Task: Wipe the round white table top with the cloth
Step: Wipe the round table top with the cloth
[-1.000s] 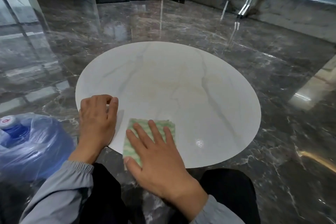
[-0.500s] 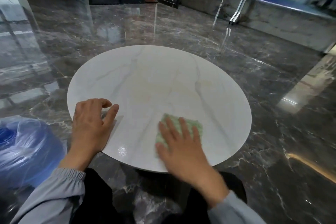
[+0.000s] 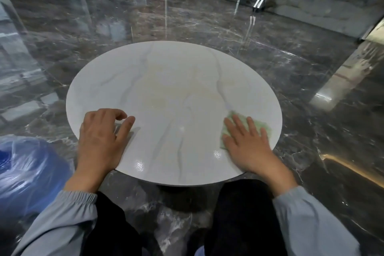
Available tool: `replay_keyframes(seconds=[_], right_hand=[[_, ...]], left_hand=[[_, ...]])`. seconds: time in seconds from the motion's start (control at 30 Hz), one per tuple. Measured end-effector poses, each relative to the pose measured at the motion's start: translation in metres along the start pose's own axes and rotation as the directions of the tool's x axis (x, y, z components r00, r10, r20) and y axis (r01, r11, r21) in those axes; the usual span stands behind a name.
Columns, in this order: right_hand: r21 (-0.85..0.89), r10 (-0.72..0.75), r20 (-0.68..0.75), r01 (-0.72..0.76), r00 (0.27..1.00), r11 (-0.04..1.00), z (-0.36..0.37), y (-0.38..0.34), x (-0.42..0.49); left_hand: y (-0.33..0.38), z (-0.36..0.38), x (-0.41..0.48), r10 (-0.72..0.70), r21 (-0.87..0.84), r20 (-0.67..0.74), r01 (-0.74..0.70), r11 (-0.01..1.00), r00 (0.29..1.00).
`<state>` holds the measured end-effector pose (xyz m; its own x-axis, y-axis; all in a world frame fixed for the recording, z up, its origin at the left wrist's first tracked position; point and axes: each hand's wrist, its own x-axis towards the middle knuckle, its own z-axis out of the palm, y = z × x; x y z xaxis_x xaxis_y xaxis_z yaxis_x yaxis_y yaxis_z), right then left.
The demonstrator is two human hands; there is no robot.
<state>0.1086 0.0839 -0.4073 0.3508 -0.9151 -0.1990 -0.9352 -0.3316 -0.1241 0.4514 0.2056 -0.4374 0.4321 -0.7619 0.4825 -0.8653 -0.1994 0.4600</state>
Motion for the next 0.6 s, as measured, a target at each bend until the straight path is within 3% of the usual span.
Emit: replay_keyframes(seconds=[0.1,0.17,0.23,0.3,0.4,0.5,0.6], right_hand=[[-0.105,-0.262,-0.064,0.255,0.963,0.961,0.021,-0.068,-0.031],[-0.062,-0.438,-0.036,0.436,0.898,0.898,0.030,-0.116,-0.061],[-0.019,-0.524,0.030,0.524,0.851,0.851,0.032,-0.145,-0.082],[0.012,-0.544,-0.001,0.544,0.839,0.839,0.029,-0.139,-0.082],[0.035,-0.444,-0.055,0.446,0.895,0.894,0.020,-0.094,-0.061],[-0.020,-0.187,-0.069,0.186,0.980,0.982,0.006,-0.028,-0.023],[0.044,0.030,-0.034,-0.029,0.999,0.999,-0.009,0.021,0.006]], left_hand=[[-0.002,0.002,-0.001,0.004,-0.007,0.001,-0.004,1.000,1.000],[-0.006,0.003,0.000,0.027,-0.017,-0.009,-0.027,0.999,1.000],[-0.008,0.003,0.001,0.075,-0.026,-0.022,-0.075,0.997,0.997],[-0.008,0.003,0.002,0.077,-0.030,-0.018,-0.078,0.997,0.997],[-0.010,0.003,0.002,0.032,-0.034,-0.003,-0.032,0.999,0.999],[-0.012,0.003,0.001,0.012,-0.033,0.016,-0.012,0.999,1.000],[-0.007,0.001,0.001,-0.003,-0.039,0.031,0.004,0.999,1.000]])
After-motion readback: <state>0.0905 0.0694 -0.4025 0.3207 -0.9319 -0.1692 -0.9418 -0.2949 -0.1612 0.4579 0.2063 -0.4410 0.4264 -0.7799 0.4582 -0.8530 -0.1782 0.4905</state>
